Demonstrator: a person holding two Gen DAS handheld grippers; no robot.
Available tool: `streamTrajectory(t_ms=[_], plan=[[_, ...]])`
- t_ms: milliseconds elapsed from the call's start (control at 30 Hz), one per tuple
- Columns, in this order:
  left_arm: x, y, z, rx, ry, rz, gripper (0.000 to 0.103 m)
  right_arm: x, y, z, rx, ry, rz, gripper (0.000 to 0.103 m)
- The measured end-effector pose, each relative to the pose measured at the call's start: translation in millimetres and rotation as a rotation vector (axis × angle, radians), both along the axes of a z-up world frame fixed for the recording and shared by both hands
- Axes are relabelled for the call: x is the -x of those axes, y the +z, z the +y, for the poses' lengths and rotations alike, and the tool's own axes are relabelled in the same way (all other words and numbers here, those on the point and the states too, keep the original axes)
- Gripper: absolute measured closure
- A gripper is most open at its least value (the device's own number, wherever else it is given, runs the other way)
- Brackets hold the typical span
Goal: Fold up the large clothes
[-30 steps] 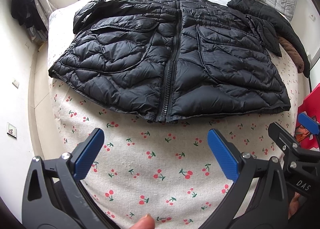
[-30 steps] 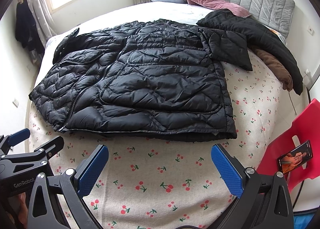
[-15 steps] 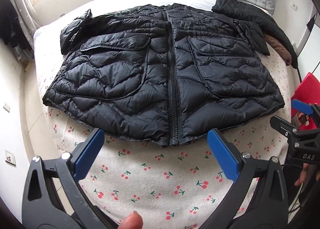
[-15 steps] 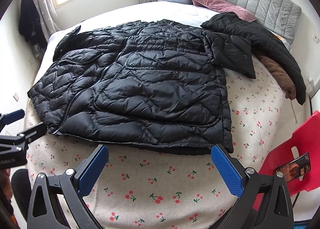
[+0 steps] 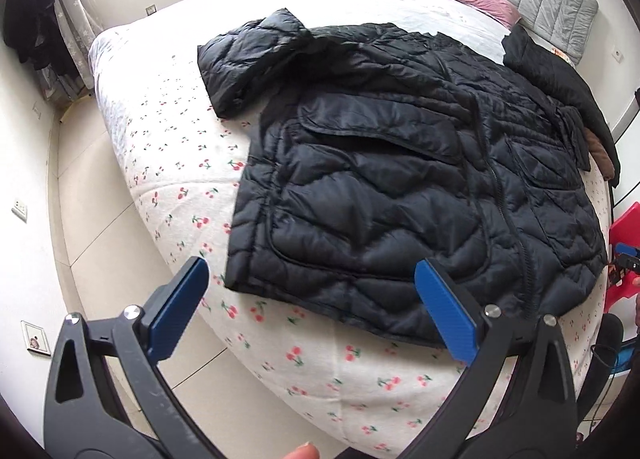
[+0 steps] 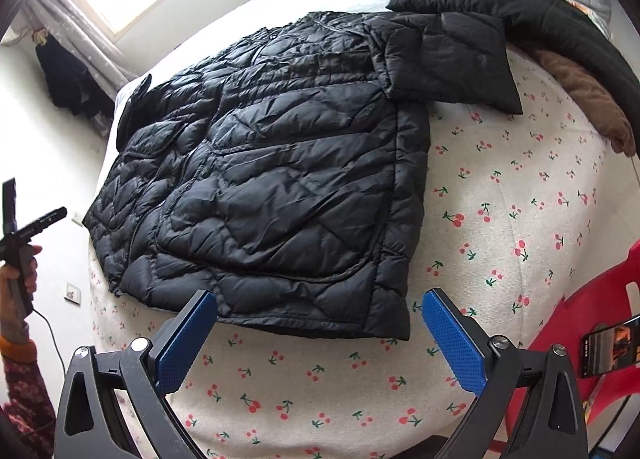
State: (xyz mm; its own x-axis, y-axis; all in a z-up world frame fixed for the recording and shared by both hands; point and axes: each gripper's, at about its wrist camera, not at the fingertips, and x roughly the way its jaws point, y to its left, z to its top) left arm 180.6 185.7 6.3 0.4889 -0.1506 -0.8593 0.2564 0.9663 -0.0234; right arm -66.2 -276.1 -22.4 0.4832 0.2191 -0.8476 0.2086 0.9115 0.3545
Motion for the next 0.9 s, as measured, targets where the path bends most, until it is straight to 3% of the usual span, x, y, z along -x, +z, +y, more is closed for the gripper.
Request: streamTrajectory(t_ms=[100,233,300,367,400,467,500,533,600,800,900], plan=[[-32.5,-18.2,26.9,0.073,0.031,0.036,0.001,-4.4,-8.3,-23.4,-0.06,-0.044,0.012,0.0],[-57.0,-57.4,40.9,0.231,0.045,0.184,0.021,-10.8,-21.6,-52.6,-0.189,-0.112,-0.01,0.0],[-55.4,-72.6,37.2,0.268,0.044,0.222,0.026,-14.6,-32.7,-61.4,-0.264,-0.136,-0.008,0.001],[-47.8,-76.4,30.8,0.264,0.035,0.196,0.027,-20.8,-47.7,-65.9,-0.324,-0.145,0.006,0.004],[-42.8,-75.7,27.2,0.269,0.02,0.188,0.029,-23.3,-56.1,-65.2,-0.351,-0.147,0.019,0.011],[-32.9,-73.7,20.8,0.319,-0.014,0.21,0.067,-29.0,-70.0,-57.6,-0.405,-0.124,0.039,0.03],[-31.6,-73.0,19.2,0.346,-0.021,0.231,0.074,-30.6,-71.4,-53.4,-0.412,-0.108,0.037,0.046],[-25.7,-71.4,15.1,0.355,-0.024,0.239,0.081,-32.8,-70.6,-48.3,-0.406,-0.09,0.034,0.077],[-15.9,-65.1,6.1,0.339,-0.036,0.234,0.084,-32.2,-62.6,-43.0,-0.385,-0.08,0.01,0.09],[30.8,-30.0,-15.1,0.401,-0.11,0.238,0.087,-20.2,2.5,-66.0,-0.188,-0.116,-0.087,0.094],[63.9,-21.4,-36.6,0.356,-0.203,0.255,0.087,-15.3,20.3,-76.3,-0.064,-0.122,-0.06,0.094]])
